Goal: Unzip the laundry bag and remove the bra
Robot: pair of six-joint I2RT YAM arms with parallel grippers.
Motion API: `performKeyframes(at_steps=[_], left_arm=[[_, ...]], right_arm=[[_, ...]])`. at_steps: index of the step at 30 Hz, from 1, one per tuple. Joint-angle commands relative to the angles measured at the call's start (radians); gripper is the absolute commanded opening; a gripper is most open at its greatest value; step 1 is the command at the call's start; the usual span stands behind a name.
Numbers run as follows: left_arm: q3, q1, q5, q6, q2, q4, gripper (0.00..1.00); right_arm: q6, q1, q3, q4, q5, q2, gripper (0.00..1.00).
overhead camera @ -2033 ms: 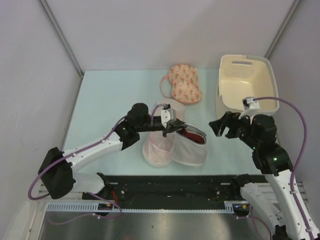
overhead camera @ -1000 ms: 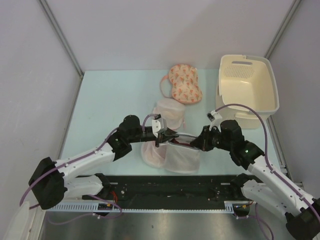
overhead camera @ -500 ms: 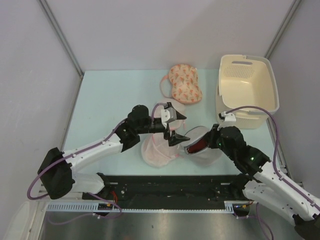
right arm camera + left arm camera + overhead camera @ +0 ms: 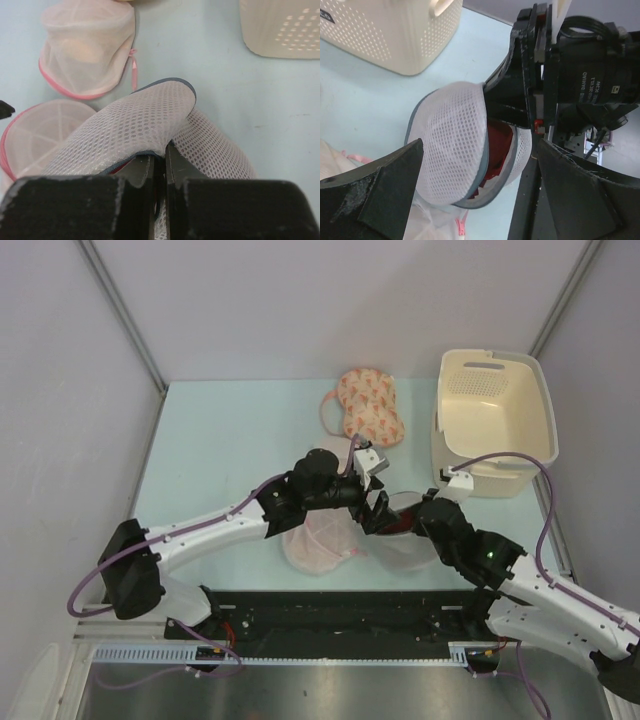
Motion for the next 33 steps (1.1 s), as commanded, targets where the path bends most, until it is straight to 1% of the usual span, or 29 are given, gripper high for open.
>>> performKeyframes(at_steps=[1, 8, 12, 15, 18, 23, 25, 26, 27, 29, 30, 31, 32, 33], left_arm=[[0.029, -0.008, 0.031, -0.037, 0.028, -0.088, 1.00], [0.080, -0.021, 0.004, -0.037, 0.132, -0.088, 1.00], [0.120, -0.019, -0.031, -0.046, 0.173, -0.093, 0.90], [0.181, -0.021, -0.019, -0.054, 0.207, -0.151, 0.80], [0.212, -0.021, -0.022, -0.058, 0.219, -0.177, 0.80], [0.209, -0.021, -0.038, -0.071, 0.213, -0.151, 0.80], [0.220, -0.021, -0.035, -0.084, 0.229, -0.143, 0.76], [0.224, -0.021, -0.021, -0.089, 0.236, -0.142, 0.73], [0.228, -0.021, -0.001, -0.092, 0.244, -0.137, 0.62], [0.235, -0.021, 0.014, -0.103, 0.265, -0.140, 0.51], [0.237, -0.021, 0.010, -0.109, 0.271, -0.142, 0.32], [0.238, -0.019, 0.013, -0.113, 0.276, -0.145, 0.19], [0.237, -0.021, 0.016, -0.112, 0.275, -0.146, 0.02], [0.232, -0.021, 0.028, -0.110, 0.273, -0.148, 0.00]], right_arm=[[0.068, 0.010, 0.050, -0.002, 0.097, -0.016, 0.00], [0.073, 0.017, 0.050, -0.017, 0.091, -0.025, 0.00], [0.080, 0.022, 0.048, -0.027, 0.088, -0.025, 0.00], [0.084, 0.025, 0.050, -0.031, 0.091, -0.028, 0.00], [0.093, 0.028, 0.048, -0.039, 0.097, -0.034, 0.00], [0.107, 0.034, 0.050, -0.047, 0.108, -0.048, 0.00], [0.108, 0.036, 0.048, -0.044, 0.106, -0.050, 0.00], [0.108, 0.036, 0.050, -0.036, 0.105, -0.051, 0.00], [0.110, 0.036, 0.050, -0.033, 0.098, -0.053, 0.00], [0.105, 0.036, 0.048, -0.021, 0.094, -0.056, 0.00], [0.105, 0.036, 0.050, -0.019, 0.089, -0.057, 0.00], [0.108, 0.036, 0.050, -0.021, 0.088, -0.059, 0.00], [0.111, 0.036, 0.050, -0.021, 0.086, -0.059, 0.00], [0.096, 0.036, 0.050, -0.019, 0.072, -0.062, 0.00]])
